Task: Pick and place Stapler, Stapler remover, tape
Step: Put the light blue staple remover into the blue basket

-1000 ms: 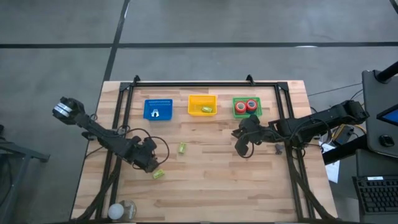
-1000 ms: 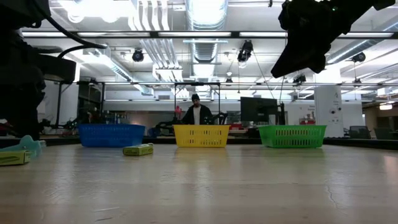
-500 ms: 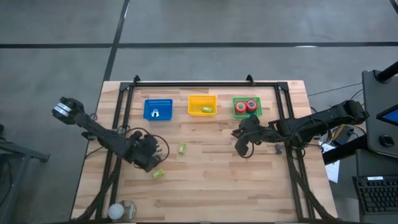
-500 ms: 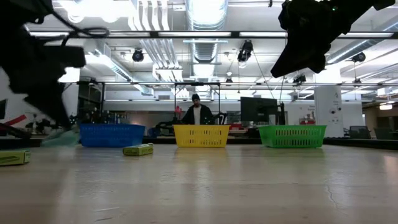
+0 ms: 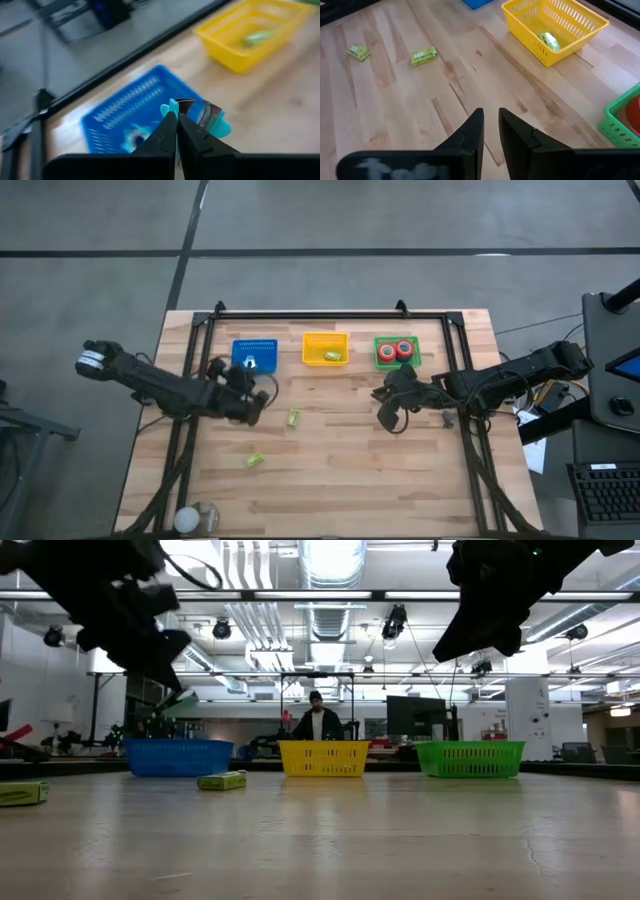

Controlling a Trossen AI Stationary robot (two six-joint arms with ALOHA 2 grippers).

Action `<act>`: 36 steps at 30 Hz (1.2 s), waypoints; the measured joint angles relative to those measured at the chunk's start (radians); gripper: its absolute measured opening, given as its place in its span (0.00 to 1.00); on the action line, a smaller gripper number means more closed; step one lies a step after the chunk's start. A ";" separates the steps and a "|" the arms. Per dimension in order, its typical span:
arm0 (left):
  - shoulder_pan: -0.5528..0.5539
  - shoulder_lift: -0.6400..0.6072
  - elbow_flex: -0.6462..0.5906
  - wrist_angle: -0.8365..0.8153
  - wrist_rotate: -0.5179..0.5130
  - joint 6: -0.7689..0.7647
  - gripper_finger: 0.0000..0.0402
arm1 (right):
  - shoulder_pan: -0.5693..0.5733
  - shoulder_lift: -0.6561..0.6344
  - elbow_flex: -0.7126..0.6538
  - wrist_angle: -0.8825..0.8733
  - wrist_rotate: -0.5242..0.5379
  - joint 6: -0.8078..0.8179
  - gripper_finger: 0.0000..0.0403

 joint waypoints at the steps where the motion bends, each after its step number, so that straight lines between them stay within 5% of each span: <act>1: 0.039 -0.002 0.000 0.001 0.001 0.014 0.02 | 0.000 0.000 0.000 0.000 0.000 -0.002 0.13; 8: 0.294 -0.004 -0.002 0.053 0.057 0.178 0.03 | 0.000 0.000 0.000 0.003 0.001 -0.019 0.13; 18: 0.510 -0.003 -0.004 0.220 0.302 0.396 0.03 | 0.000 0.000 -0.007 0.024 0.001 -0.022 0.13; 36: 0.584 0.096 -0.005 0.273 0.404 0.459 0.03 | 0.000 0.000 -0.018 0.035 0.001 -0.021 0.13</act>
